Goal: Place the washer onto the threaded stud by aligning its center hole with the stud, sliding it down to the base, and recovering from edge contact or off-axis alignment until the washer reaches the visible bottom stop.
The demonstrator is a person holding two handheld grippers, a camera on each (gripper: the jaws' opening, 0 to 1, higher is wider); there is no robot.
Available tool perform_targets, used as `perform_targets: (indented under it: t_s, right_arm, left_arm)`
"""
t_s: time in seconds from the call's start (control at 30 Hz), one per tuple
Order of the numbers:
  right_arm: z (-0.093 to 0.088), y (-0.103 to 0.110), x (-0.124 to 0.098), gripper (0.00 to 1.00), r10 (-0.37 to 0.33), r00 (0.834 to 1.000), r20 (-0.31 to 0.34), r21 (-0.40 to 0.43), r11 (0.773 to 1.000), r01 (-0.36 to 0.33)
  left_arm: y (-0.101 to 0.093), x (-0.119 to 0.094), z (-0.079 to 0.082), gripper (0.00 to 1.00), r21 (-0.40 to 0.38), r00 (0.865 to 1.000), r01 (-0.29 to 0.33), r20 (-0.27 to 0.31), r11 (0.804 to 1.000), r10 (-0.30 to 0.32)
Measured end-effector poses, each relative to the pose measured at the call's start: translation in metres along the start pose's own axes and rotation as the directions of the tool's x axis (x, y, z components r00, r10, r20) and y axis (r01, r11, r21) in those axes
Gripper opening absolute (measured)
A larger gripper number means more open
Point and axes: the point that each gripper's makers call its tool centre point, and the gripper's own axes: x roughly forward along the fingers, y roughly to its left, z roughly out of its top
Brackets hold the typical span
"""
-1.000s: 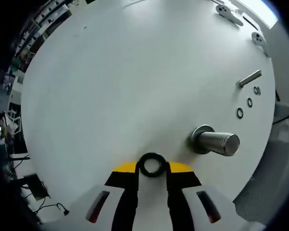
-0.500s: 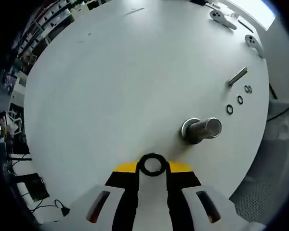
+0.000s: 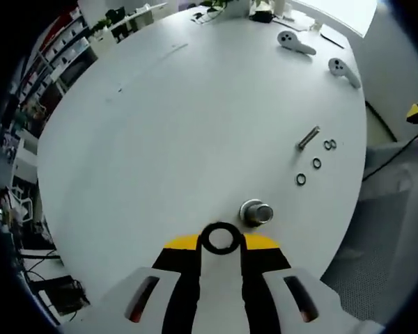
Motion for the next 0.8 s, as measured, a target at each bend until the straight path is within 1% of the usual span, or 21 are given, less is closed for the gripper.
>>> perform_targets:
  t_s: [0.03,0.07,0.1,0.17,0.23,0.27,0.47,0.67,0.73,0.8]
  right_arm:
    - [0.000,0.000,0.000,0.26,0.001,1.000,0.001,-0.003,1.000,-0.001]
    - [0.001,0.000,0.000,0.26,0.002,1.000,0.002,-0.003,1.000,-0.002]
    - [0.001,0.000,0.000,0.26,0.002,1.000,0.005,-0.002,1.000,-0.002]
    - [0.001,0.000,0.000,0.26,0.002,1.000,0.007,-0.001,1.000,-0.002]
    - [0.002,0.000,0.000,0.26,0.001,1.000,0.010,0.002,1.000,-0.001]
    - [0.002,0.000,0.000,0.26,0.001,1.000,0.011,0.002,1.000,-0.001]
    - [0.002,-0.001,-0.001,0.26,-0.003,1.000,0.015,0.006,1.000,0.003]
    - [0.002,-0.001,-0.001,0.26,-0.003,1.000,0.016,0.005,1.000,0.003]
    - [0.003,-0.001,-0.001,0.26,-0.005,1.000,0.021,0.008,1.000,0.005]
    - [0.003,-0.001,-0.002,0.26,-0.007,1.000,0.025,0.010,1.000,0.007]
  left_arm:
    - [-0.003,-0.001,0.004,0.19,-0.019,1.000,0.018,0.019,1.000,-0.018]
    - [-0.008,-0.002,0.007,0.19,-0.044,0.999,0.043,0.031,0.998,-0.042]
    - [-0.011,-0.003,0.009,0.19,-0.054,0.998,0.055,0.036,0.997,-0.053]
    - [-0.018,-0.006,0.009,0.19,-0.009,0.998,0.054,0.021,0.998,-0.054]
    - [-0.020,-0.004,0.008,0.19,0.046,0.999,0.047,-0.003,0.998,-0.047]
    - [-0.016,-0.001,0.009,0.19,0.061,0.999,0.050,-0.013,0.997,-0.049]
    - [-0.025,0.007,0.015,0.19,0.116,0.998,0.057,-0.037,0.992,-0.053]
    - [-0.026,0.016,0.012,0.19,0.176,0.996,0.046,-0.086,0.983,-0.031]
    - [-0.028,0.017,0.012,0.19,0.193,0.995,0.050,-0.092,0.980,-0.033]
    - [-0.030,0.019,0.007,0.19,0.222,0.993,0.053,-0.117,0.974,-0.028]
